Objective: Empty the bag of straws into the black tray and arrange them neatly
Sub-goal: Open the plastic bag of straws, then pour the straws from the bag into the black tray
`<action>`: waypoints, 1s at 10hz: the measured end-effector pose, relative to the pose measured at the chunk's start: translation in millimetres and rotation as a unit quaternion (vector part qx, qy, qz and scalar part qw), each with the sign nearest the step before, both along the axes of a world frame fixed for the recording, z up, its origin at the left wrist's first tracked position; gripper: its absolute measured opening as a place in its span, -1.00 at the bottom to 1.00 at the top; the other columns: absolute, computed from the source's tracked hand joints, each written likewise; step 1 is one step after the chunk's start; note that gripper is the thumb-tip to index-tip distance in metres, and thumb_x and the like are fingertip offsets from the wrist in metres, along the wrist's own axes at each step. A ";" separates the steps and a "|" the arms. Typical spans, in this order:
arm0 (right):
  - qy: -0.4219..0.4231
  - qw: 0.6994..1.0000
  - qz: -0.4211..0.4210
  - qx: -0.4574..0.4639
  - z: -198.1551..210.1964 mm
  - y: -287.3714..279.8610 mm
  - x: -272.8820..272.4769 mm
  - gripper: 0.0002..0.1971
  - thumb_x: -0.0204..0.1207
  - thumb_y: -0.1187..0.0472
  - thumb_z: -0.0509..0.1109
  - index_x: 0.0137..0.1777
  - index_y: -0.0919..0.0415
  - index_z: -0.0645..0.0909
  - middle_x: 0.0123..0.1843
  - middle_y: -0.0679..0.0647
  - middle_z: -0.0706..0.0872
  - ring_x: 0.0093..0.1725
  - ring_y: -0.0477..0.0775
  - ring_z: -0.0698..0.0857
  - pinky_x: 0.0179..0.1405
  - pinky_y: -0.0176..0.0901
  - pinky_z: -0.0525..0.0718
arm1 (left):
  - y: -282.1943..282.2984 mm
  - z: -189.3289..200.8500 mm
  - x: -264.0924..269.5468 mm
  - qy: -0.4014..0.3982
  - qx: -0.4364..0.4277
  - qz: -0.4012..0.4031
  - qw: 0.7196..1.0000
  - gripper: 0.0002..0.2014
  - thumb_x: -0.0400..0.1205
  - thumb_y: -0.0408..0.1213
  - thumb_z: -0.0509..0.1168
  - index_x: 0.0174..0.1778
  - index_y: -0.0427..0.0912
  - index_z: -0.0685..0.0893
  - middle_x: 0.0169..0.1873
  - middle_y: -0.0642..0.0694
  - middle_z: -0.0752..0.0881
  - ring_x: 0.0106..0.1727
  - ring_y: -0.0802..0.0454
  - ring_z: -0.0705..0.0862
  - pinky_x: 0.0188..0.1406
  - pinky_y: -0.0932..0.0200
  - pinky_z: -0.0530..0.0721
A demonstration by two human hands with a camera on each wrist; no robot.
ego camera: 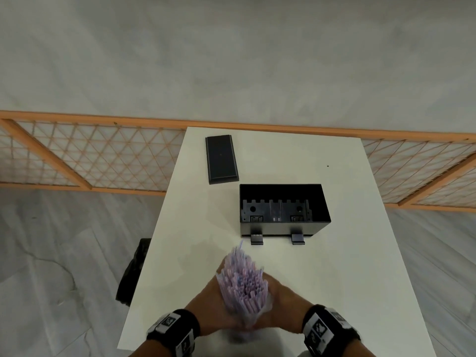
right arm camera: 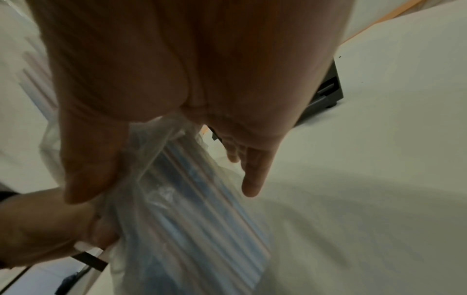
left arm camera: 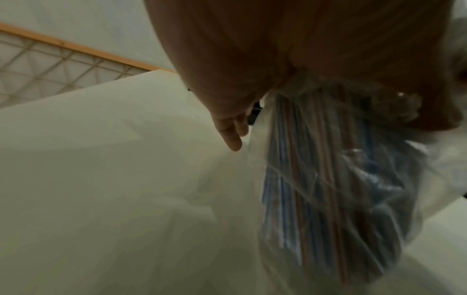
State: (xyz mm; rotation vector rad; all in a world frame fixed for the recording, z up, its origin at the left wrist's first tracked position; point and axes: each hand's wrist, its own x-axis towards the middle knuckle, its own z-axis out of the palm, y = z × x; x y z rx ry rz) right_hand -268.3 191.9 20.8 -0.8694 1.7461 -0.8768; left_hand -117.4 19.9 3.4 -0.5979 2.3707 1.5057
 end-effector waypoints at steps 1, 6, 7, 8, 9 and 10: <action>-0.056 0.998 -0.013 -0.001 22.7 -5.4 1.9 -0.01 0.18 0.05 0.85 0.58 -0.06 0.39 0.43 -0.11 0.70 0.44 -0.10 0.66 0.48 0.03 0.63 | 3.8 20.7 -7.3 0.007 0.072 -0.020 0.997 -0.27 0.41 0.15 0.62 0.28 0.89 0.35 0.18 0.86 0.51 0.29 0.81 0.45 0.31 0.69 0.41; -0.080 0.948 -0.279 -0.131 136.7 6.0 -58.5 -0.41 0.57 -0.08 0.42 0.58 -0.30 0.34 0.37 -0.25 0.68 0.20 -0.42 0.72 0.11 -0.44 0.67 | 6.3 127.3 -95.3 0.040 0.361 0.169 0.916 -0.45 0.69 0.17 0.40 0.60 0.18 0.50 0.35 0.04 0.79 0.37 -0.02 0.76 0.39 -0.17 0.72; -0.088 0.942 -0.308 -0.103 141.3 -1.6 -75.6 -0.36 0.51 -0.15 0.42 0.61 -0.27 0.37 0.31 -0.11 0.75 0.14 -0.19 0.81 0.23 -0.06 0.72 | -1.9 132.8 -113.2 -0.017 0.418 0.194 0.887 -0.45 0.66 0.30 0.33 0.45 0.03 0.72 0.29 -0.06 0.83 0.34 -0.07 0.78 0.50 -0.22 0.64; -0.127 0.932 -0.331 -0.079 143.7 -9.6 -88.1 -0.47 0.66 0.04 0.43 0.60 -0.20 0.43 0.36 -0.12 0.76 0.19 -0.05 0.82 0.28 0.11 0.75 | -8.7 133.7 -124.6 -0.031 0.442 0.214 0.871 -0.41 0.59 0.28 0.44 0.41 -0.04 0.76 0.27 -0.13 0.83 0.33 -0.13 0.79 0.51 -0.21 0.63; -0.123 0.932 -0.335 -0.064 145.9 -14.5 -93.9 -0.54 0.69 0.07 0.41 0.57 -0.17 0.50 0.34 -0.16 0.76 0.17 -0.08 0.83 0.18 0.03 0.78 | -11.2 136.3 -129.9 -0.025 0.484 0.217 0.847 -0.39 0.59 0.24 0.45 0.46 -0.07 0.73 0.35 -0.19 0.79 0.39 -0.16 0.75 0.57 -0.18 0.58; -0.138 0.933 -0.327 -0.059 155.9 -18.0 -96.5 -0.65 0.71 0.07 0.36 0.47 -0.14 0.62 0.29 -0.04 0.82 0.22 0.07 0.82 0.26 0.23 0.76 | -13.9 147.5 -134.5 -0.009 0.513 0.186 0.838 -0.39 0.70 0.25 0.32 0.53 -0.09 0.68 0.47 -0.21 0.70 0.52 -0.15 0.65 0.68 -0.13 0.44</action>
